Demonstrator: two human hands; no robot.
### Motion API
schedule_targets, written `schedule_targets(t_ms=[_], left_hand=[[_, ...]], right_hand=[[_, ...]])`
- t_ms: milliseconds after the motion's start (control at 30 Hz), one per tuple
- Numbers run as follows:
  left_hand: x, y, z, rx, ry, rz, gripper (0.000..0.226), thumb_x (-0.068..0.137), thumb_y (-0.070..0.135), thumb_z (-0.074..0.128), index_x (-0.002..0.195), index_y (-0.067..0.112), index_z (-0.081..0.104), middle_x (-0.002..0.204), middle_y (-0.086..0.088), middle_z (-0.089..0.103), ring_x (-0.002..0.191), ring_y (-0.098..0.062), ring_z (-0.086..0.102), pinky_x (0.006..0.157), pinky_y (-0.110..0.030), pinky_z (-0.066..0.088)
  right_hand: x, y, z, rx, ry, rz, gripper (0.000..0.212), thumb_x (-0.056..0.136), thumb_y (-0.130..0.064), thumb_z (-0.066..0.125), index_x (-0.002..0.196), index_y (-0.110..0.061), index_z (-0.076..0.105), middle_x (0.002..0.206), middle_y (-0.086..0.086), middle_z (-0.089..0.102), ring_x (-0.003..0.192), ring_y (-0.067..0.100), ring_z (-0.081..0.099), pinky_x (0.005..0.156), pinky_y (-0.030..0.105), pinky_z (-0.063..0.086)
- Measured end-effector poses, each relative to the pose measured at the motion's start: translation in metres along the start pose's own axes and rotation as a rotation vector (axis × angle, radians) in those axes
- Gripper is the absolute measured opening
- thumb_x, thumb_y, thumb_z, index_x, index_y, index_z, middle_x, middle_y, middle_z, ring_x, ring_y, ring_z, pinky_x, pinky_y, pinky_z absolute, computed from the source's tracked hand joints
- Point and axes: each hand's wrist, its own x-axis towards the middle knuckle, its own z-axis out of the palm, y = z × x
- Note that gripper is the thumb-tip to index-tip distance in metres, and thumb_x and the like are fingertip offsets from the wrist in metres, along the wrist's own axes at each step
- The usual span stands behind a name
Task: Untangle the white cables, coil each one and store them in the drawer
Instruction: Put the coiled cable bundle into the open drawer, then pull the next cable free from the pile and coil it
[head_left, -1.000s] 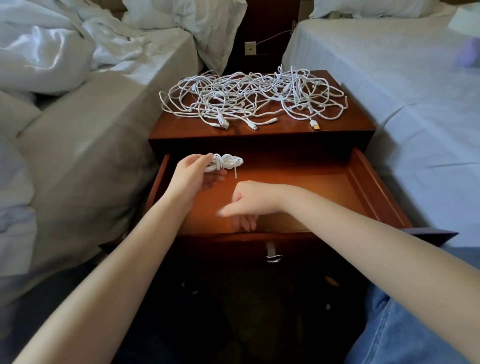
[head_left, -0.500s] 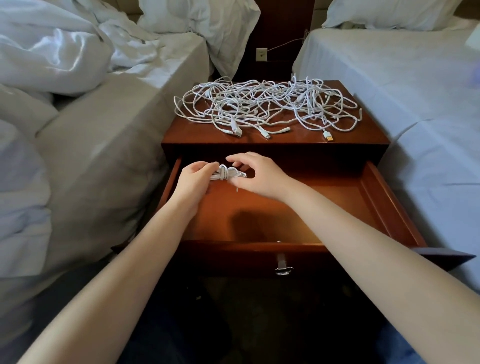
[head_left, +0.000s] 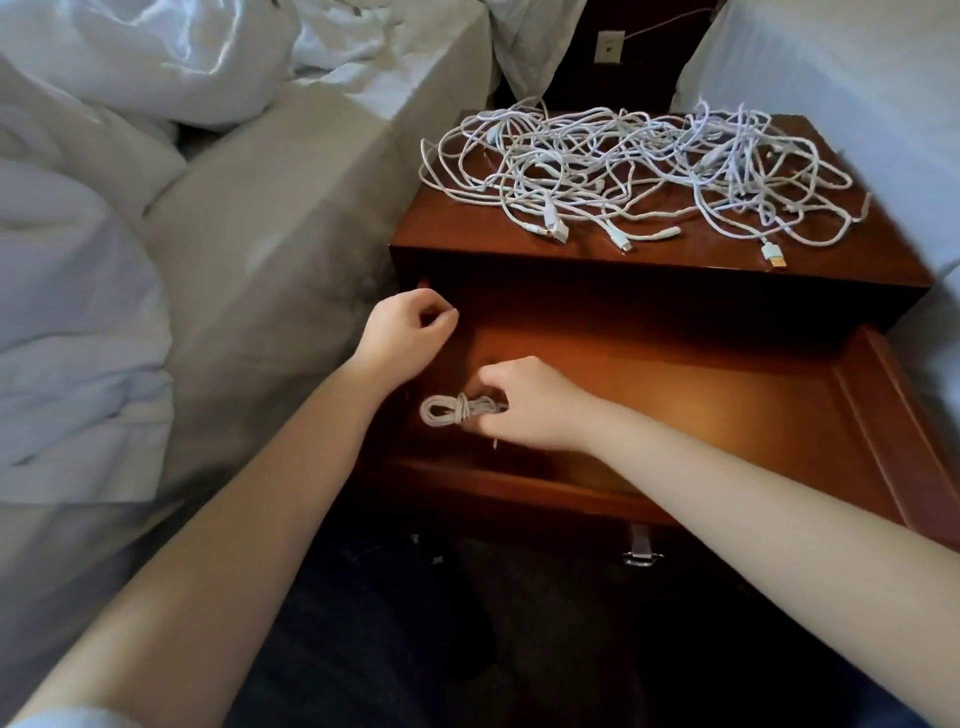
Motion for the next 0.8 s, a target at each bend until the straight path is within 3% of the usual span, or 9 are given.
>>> schedule_targets(t_ms=[200,267,433,533,633,733,800], left_hand=[[0.0,-0.005,0.003,0.033,-0.062,0.074,0.016,0.091,0.019,0.059,0.096,0.011,0.071,0.094,0.002,0.068,0.087,-0.013,0.059,0.07,-0.016,0.035],[0.0,-0.005,0.003,0.033,-0.061,0.076,0.016,0.091,0.019,0.059,0.096,0.01,0.071,0.094,0.0,0.068,0.086,-0.013,0.058,0.069,-0.016,0.034],[-0.001,-0.005,0.004,0.048,-0.066,0.079,0.017,0.091,0.018,0.058,0.097,0.01,0.071,0.098,-0.002,0.069,0.084,-0.01,0.055,0.067,-0.015,0.032],[-0.001,-0.005,0.005,0.058,-0.066,0.083,0.017,0.091,0.019,0.058,0.098,0.011,0.071,0.1,-0.003,0.07,0.089,-0.015,0.059,0.068,-0.016,0.033],[-0.001,-0.005,0.005,0.044,-0.053,0.073,0.017,0.091,0.018,0.058,0.098,0.01,0.071,0.097,-0.005,0.07,0.085,-0.016,0.059,0.065,-0.017,0.034],[0.001,-0.005,0.006,0.017,-0.02,0.056,0.015,0.091,0.017,0.058,0.095,0.011,0.071,0.095,-0.004,0.07,0.075,-0.012,0.056,0.057,-0.012,0.035],[0.003,-0.004,0.007,0.0,-0.002,0.045,0.015,0.09,0.016,0.057,0.093,0.011,0.071,0.094,-0.004,0.071,0.075,-0.012,0.056,0.058,-0.009,0.036]], right_hand=[[0.006,-0.021,0.018,-0.135,-0.076,-0.04,0.034,0.088,-0.045,0.06,0.112,-0.021,0.068,0.112,0.001,0.059,0.11,0.024,0.055,0.087,0.035,0.048],[0.009,-0.026,0.023,-0.161,-0.117,-0.052,0.036,0.09,-0.044,0.058,0.114,-0.019,0.068,0.114,0.003,0.057,0.108,0.025,0.056,0.088,0.037,0.049],[0.01,-0.027,0.027,0.104,-0.228,-0.032,0.03,0.095,-0.034,0.056,0.1,-0.009,0.073,0.105,0.004,0.064,0.097,0.022,0.06,0.092,0.04,0.048],[0.01,-0.024,0.028,0.148,-0.261,-0.015,0.026,0.096,-0.026,0.055,0.113,-0.014,0.071,0.113,-0.001,0.066,0.101,0.015,0.059,0.093,0.03,0.047],[0.014,-0.021,0.027,0.194,-0.242,-0.013,0.03,0.096,-0.024,0.054,0.123,-0.018,0.065,0.125,0.001,0.064,0.113,0.016,0.058,0.1,0.031,0.044],[0.015,-0.015,0.024,0.198,-0.209,0.002,0.028,0.096,-0.023,0.055,0.121,-0.017,0.066,0.125,0.0,0.063,0.115,0.015,0.056,0.101,0.028,0.042],[0.014,-0.012,0.021,0.217,-0.199,0.013,0.026,0.096,-0.024,0.056,0.118,-0.017,0.067,0.121,-0.001,0.065,0.106,0.012,0.059,0.096,0.027,0.043]])
